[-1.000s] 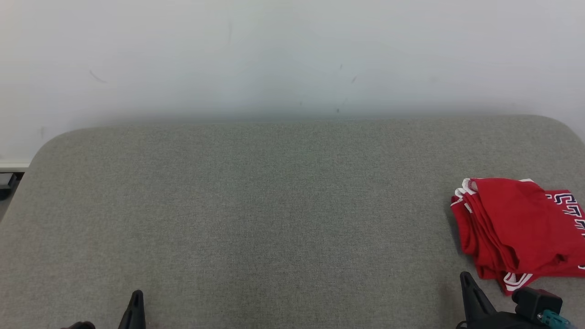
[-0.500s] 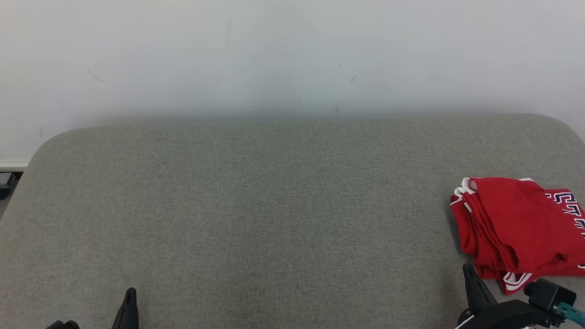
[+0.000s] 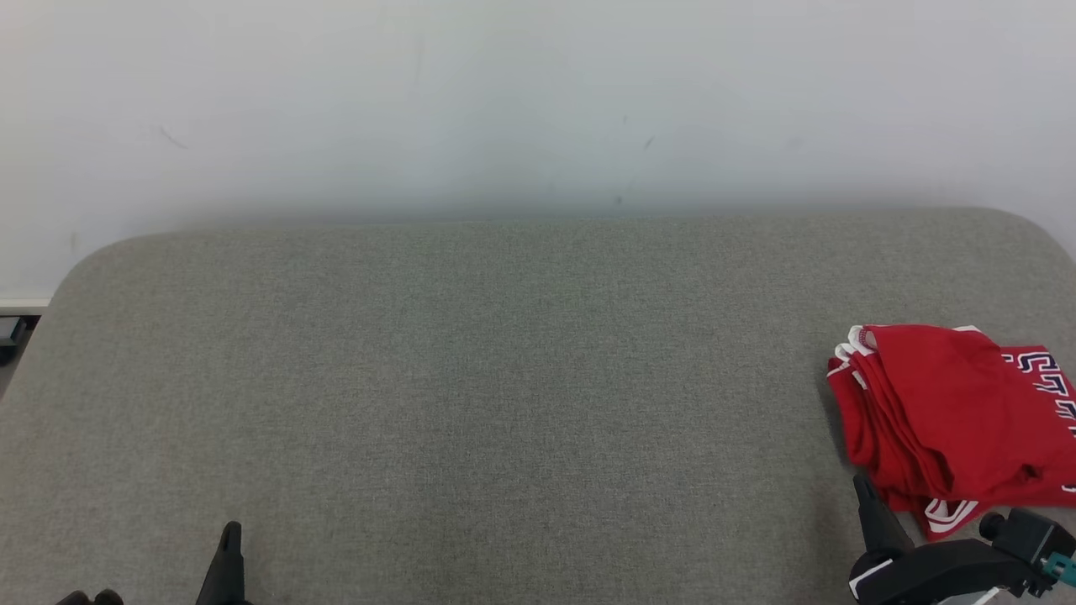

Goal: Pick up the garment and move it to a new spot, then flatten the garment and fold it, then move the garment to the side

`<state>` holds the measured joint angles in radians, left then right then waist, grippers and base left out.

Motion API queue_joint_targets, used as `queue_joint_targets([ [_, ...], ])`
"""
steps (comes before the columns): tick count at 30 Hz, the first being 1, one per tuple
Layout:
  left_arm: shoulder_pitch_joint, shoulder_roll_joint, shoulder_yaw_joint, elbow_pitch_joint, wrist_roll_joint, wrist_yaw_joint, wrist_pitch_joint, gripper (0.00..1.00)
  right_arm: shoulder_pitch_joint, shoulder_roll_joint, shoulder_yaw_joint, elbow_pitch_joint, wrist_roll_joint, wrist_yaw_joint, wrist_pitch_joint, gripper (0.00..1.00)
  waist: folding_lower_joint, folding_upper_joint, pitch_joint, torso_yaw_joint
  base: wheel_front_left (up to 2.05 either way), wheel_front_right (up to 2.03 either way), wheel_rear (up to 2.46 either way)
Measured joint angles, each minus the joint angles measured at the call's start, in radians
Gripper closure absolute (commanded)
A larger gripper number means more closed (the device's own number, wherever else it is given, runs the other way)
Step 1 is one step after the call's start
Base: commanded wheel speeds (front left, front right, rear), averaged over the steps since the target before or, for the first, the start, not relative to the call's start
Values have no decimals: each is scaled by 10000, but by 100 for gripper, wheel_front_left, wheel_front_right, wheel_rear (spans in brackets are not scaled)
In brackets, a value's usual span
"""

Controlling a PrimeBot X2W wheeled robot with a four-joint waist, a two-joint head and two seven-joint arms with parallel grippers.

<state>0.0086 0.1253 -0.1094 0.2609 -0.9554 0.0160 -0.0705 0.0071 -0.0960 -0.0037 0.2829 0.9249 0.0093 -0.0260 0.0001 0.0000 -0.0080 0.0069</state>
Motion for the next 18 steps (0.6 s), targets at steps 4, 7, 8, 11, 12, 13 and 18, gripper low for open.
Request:
queue_joint_targets([
  [4,-77,-67,130,40,-416,-117,117,100,-7,31,-104,13,497,84,98,100,0,0,7,-5,0,0,0],
  [7,-187,-128,270,46,-813,-176,267,100,-33,59,-178,21,846,123,186,100,0,1,13,-9,0,0,0],
  [8,-188,-144,303,52,-901,-201,274,100,-53,71,-209,25,968,169,198,100,0,0,15,-11,0,0,0],
  [11,-190,-192,399,73,-1312,-293,397,100,-193,107,-278,29,1377,192,276,100,0,0,20,-14,0,0,0],
  [12,-191,-215,433,77,-1409,-353,410,100,-206,117,-301,29,1478,249,313,100,0,0,23,-16,0,0,0],
  [13,-199,-232,466,81,-1505,-353,468,100,-206,125,-322,33,1595,272,357,100,0,0,24,-17,0,0,0],
  [18,-300,-291,667,127,-2121,-493,616,100,-230,165,-443,46,2224,364,458,100,0,0,33,-23,0,0,0],
])
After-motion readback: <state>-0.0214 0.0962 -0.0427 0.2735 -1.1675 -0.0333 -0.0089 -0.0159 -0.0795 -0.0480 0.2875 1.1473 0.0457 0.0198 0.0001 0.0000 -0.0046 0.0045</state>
